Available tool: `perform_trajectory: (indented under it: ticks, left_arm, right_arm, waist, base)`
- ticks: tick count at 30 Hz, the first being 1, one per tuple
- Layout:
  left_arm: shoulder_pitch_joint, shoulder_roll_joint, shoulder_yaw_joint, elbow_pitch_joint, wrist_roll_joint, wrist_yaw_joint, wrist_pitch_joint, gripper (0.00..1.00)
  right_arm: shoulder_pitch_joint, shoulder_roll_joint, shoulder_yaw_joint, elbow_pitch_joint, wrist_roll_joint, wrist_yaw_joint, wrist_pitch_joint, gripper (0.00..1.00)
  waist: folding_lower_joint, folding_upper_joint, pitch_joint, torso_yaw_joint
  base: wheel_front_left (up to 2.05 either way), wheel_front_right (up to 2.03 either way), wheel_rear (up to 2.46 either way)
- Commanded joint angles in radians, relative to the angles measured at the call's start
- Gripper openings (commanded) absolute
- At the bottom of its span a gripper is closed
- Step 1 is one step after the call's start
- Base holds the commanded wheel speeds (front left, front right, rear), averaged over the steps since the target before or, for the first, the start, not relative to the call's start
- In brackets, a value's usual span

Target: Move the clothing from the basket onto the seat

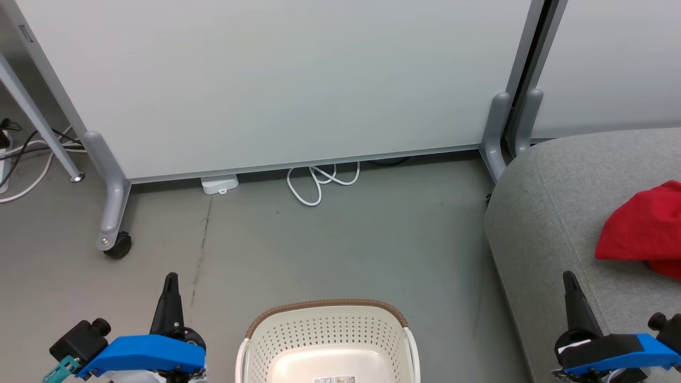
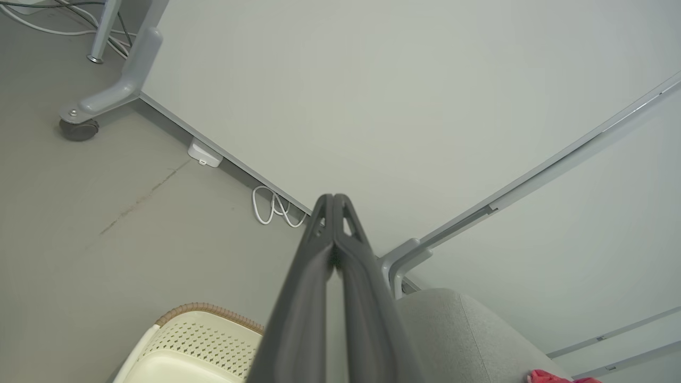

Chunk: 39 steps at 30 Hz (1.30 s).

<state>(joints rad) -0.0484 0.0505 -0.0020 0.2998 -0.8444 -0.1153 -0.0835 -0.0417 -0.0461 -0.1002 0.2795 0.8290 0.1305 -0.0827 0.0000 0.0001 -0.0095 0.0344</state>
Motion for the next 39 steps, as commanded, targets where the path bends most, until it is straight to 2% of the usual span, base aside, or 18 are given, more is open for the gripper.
perform_trajectory:
  ticks: [1, 39]
  left_arm:
    - [-0.031, 0.0, 0.011, -0.016, -0.03, -0.005, 0.006, 0.0]
    - [-0.051, 0.0, 0.072, -0.04, -0.436, -0.013, 0.113, 0.0]
  right_arm:
    - [-0.029, -0.005, -0.002, -0.014, 0.032, 0.0, 0.006, 0.0]
    - [-0.053, -0.006, -0.01, -0.028, 0.447, 0.0, 0.113, 0.0]
  waist:
    - [0.0, -0.0001, 0.0, 0.0]
    - [0.0, -0.0001, 0.006, -0.016]
  base:
    - [0.0, 0.0, 0.0]
    - [0.0, 0.0, 0.0]
